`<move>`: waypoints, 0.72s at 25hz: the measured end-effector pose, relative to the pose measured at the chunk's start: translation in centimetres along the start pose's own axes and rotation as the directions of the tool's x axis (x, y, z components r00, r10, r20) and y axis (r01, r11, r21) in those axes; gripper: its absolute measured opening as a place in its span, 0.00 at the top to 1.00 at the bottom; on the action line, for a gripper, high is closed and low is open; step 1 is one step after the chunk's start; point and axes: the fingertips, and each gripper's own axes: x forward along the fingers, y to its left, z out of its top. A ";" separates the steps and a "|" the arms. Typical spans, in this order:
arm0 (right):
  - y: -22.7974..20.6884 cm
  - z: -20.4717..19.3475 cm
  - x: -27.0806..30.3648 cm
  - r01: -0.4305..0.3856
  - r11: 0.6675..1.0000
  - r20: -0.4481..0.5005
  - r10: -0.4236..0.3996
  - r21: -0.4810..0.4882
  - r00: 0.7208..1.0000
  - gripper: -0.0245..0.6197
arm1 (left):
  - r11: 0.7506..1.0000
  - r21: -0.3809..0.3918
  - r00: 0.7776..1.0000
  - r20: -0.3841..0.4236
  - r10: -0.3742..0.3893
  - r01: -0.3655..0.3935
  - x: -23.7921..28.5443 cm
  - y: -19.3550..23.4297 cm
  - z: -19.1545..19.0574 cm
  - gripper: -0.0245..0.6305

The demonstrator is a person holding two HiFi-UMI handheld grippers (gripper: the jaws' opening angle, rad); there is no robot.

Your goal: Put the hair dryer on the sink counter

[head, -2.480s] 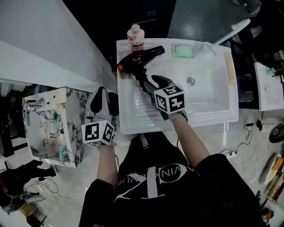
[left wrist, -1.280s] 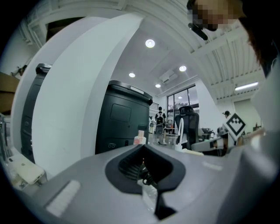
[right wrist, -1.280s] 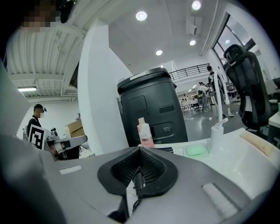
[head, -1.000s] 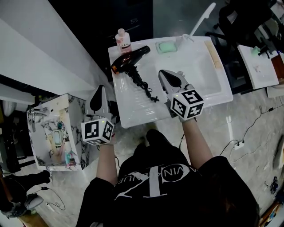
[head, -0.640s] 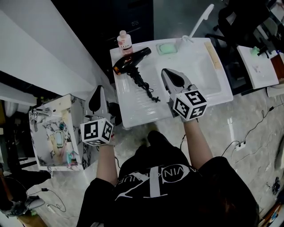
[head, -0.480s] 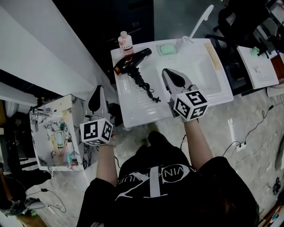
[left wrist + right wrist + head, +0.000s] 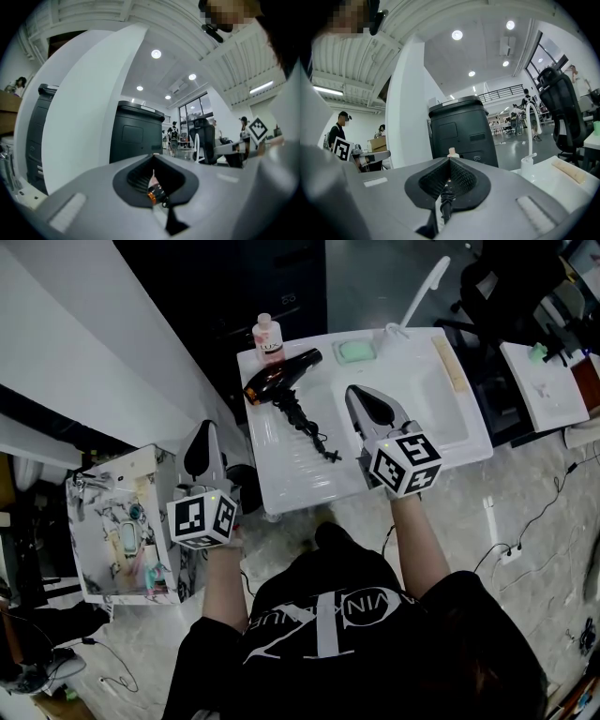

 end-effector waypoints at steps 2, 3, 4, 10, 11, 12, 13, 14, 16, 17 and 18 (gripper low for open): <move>-0.1 0.2 0.0 0.002 1.000 0.005 -0.002 0.000 1.000 0.96 | 1.000 0.002 1.000 0.003 0.000 0.000 0.1 0.0 0.2 0.96; -0.2 0.2 0.0 0.003 1.000 0.006 -0.003 0.000 1.000 0.96 | 1.000 0.003 1.000 0.005 0.000 0.000 0.2 0.0 0.3 0.96; -0.2 0.2 0.1 0.003 1.000 0.007 -0.003 0.000 1.000 0.96 | 1.000 0.003 1.000 0.007 -0.001 0.001 0.2 0.0 0.4 0.96; -0.3 0.6 0.2 0.001 1.000 0.019 -0.001 -0.002 1.000 0.96 | 1.000 0.008 1.000 0.018 0.003 -0.003 0.5 0.1 0.8 0.96; -0.4 0.6 0.3 0.000 1.000 0.022 0.000 -0.001 1.000 0.96 | 1.000 0.008 1.000 0.020 0.004 -0.004 0.5 0.1 0.8 0.96; -0.4 0.7 0.3 -0.002 1.000 0.024 0.002 0.000 1.000 0.96 | 1.000 0.008 1.000 0.020 0.005 -0.005 0.6 0.2 0.9 0.96; -0.4 0.7 0.4 -0.003 1.000 0.025 0.003 0.000 1.000 0.96 | 1.000 0.008 1.000 0.021 0.007 -0.007 0.6 0.2 0.9 0.96; -0.4 0.8 0.4 -0.004 1.000 0.026 0.004 -0.001 1.000 0.96 | 1.000 0.008 1.000 0.022 0.008 -0.009 0.6 0.2 1.0 0.96; -0.5 0.9 0.4 -0.005 1.000 0.027 0.005 -0.001 1.000 0.96 | 1.000 0.008 1.000 0.023 0.012 -0.012 0.6 0.3 1.1 0.96; -0.5 0.9 0.4 -0.005 1.000 0.027 0.005 -0.001 1.000 0.96 | 1.000 0.008 1.000 0.024 0.014 -0.014 0.6 0.3 1.2 0.96; -0.5 0.9 0.4 -0.006 1.000 0.027 0.006 -0.001 1.000 0.96 | 1.000 0.008 1.000 0.024 0.015 -0.015 0.6 0.3 1.2 0.96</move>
